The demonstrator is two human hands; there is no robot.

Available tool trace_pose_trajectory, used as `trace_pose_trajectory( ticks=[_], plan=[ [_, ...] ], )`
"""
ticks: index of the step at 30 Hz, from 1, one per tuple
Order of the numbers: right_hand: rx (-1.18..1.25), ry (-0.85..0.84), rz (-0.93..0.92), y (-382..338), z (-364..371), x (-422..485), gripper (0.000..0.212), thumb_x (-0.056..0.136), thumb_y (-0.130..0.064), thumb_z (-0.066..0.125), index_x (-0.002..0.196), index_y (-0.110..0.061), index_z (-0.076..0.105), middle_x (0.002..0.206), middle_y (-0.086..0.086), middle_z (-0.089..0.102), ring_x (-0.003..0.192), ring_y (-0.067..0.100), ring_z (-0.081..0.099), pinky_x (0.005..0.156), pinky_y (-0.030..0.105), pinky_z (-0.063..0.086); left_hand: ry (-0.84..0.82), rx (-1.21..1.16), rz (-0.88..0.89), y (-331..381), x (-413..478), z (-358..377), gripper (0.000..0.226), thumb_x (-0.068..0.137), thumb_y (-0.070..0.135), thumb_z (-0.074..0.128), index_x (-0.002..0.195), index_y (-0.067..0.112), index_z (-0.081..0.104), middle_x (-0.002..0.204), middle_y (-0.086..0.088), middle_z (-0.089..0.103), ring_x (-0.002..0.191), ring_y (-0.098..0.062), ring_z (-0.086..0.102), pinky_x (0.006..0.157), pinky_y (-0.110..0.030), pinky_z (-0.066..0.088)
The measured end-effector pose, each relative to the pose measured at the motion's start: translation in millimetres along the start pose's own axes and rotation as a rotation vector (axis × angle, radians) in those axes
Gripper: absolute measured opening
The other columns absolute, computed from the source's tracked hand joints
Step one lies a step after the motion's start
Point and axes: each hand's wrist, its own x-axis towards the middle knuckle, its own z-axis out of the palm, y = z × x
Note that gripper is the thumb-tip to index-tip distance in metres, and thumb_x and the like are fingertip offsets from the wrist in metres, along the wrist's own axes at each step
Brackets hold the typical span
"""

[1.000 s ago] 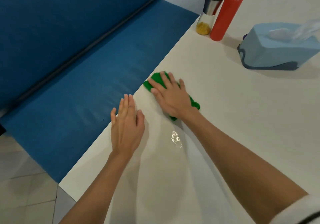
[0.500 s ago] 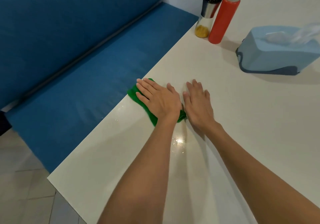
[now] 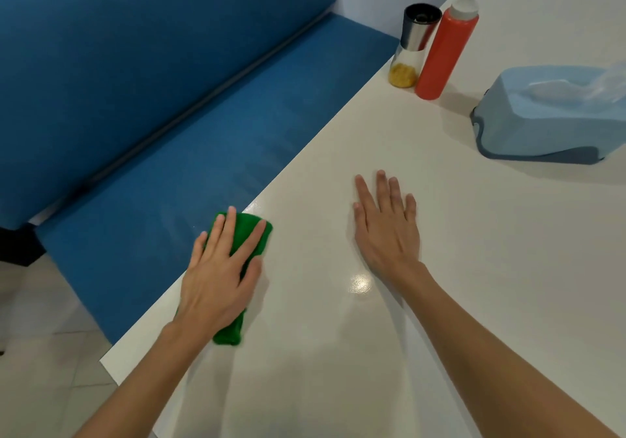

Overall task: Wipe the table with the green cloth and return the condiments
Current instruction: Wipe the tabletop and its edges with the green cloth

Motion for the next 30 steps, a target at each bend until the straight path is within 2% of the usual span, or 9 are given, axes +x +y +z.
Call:
trace_pose_trajectory(
  ticks=[3, 7, 10, 12, 14, 18, 24, 27, 30],
  plan=[
    [-0.006, 0.010, -0.006, -1, 1, 0, 0.050, 0.101, -0.040, 0.009, 0.151, -0.037, 0.001, 0.161, 0.001, -0.003, 0.147, 0.020, -0.005, 0.117, 0.042, -0.004, 0.014, 0.004, -0.088, 17, 36, 4, 0.059, 0.095, 0.045, 0.018, 0.149, 0.025, 0.033, 0.157, -0.015, 0.023, 0.143, -0.034, 0.026, 0.114, -0.047, 0.019],
    [-0.032, 0.001, -0.011, -1, 2, 0, 0.051, 0.101, -0.041, 0.008, 0.151, -0.038, -0.002, 0.161, 0.000, -0.004, 0.147, 0.020, -0.005, 0.118, 0.043, -0.003, 0.000, 0.021, -0.052, 63, 99, 13, 0.064, 0.095, 0.046, 0.011, 0.149, 0.017, 0.032, 0.156, -0.018, 0.026, 0.141, -0.037, 0.026, 0.114, -0.049, 0.018],
    [-0.034, -0.018, -0.018, 0, 1, 1, 0.051, 0.101, -0.041, 0.006, 0.150, -0.039, -0.004, 0.160, 0.000, -0.006, 0.147, 0.019, -0.006, 0.118, 0.042, -0.004, 0.000, 0.020, 0.123, 83, 90, 16, 0.057, 0.099, 0.042, 0.018, 0.150, 0.019, 0.030, 0.157, -0.013, 0.024, 0.144, -0.031, 0.023, 0.117, -0.047, 0.017],
    [-0.030, -0.018, -0.020, 1, 1, 1, 0.050, 0.101, -0.041, 0.006, 0.150, -0.039, -0.004, 0.160, 0.000, -0.006, 0.147, 0.019, -0.006, 0.117, 0.042, -0.004, -0.026, 0.008, 0.297, 70, 56, 13, 0.053, 0.101, 0.041, 0.023, 0.150, 0.024, 0.030, 0.158, -0.006, 0.023, 0.145, -0.024, 0.022, 0.117, -0.042, 0.018],
    [-0.025, -0.011, -0.020, 1, 0, 0, 0.050, 0.101, -0.041, 0.006, 0.150, -0.039, -0.004, 0.161, 0.000, -0.005, 0.147, 0.019, -0.007, 0.118, 0.042, -0.004, -0.051, -0.007, 0.341, 42, 16, 7, 0.050, 0.101, 0.040, 0.027, 0.150, 0.029, 0.030, 0.159, 0.002, 0.021, 0.146, -0.016, 0.020, 0.117, -0.037, 0.017],
    [-0.016, -0.012, -0.018, 0, 1, 0, 0.051, 0.101, -0.042, 0.006, 0.150, -0.040, -0.004, 0.160, -0.001, -0.007, 0.147, 0.019, -0.008, 0.118, 0.042, -0.005, -0.042, -0.034, 0.109, -10, -31, -4, 0.051, 0.100, 0.044, 0.026, 0.150, 0.033, 0.028, 0.159, 0.009, 0.019, 0.147, -0.010, 0.014, 0.118, -0.033, 0.011],
    [-0.037, -0.008, -0.012, -1, 4, -1, 0.050, 0.101, -0.041, 0.007, 0.150, -0.040, -0.004, 0.161, 0.000, -0.005, 0.147, 0.020, -0.007, 0.118, 0.043, -0.004, 0.035, -0.016, -0.144, 16, 40, 7, 0.059, 0.096, 0.041, 0.018, 0.147, 0.019, 0.036, 0.156, -0.013, 0.028, 0.141, -0.032, 0.030, 0.113, -0.050, 0.022],
    [-0.039, 0.003, -0.015, 0, 3, 0, 0.050, 0.101, -0.041, 0.008, 0.150, -0.040, -0.002, 0.161, 0.001, -0.003, 0.147, 0.021, -0.004, 0.118, 0.044, -0.002, 0.006, 0.010, -0.104, 55, 78, 12, 0.060, 0.095, 0.039, 0.015, 0.147, 0.016, 0.036, 0.155, -0.015, 0.029, 0.141, -0.033, 0.029, 0.112, -0.051, 0.022],
    [-0.047, -0.013, -0.018, 0, 2, 0, 0.051, 0.101, -0.041, 0.008, 0.150, -0.039, -0.002, 0.161, 0.001, -0.003, 0.147, 0.021, -0.005, 0.118, 0.043, -0.002, 0.027, -0.005, 0.021, 80, 77, 15, 0.056, 0.097, 0.037, 0.020, 0.147, 0.018, 0.036, 0.155, -0.012, 0.030, 0.142, -0.030, 0.029, 0.114, -0.048, 0.021]
  ],
)
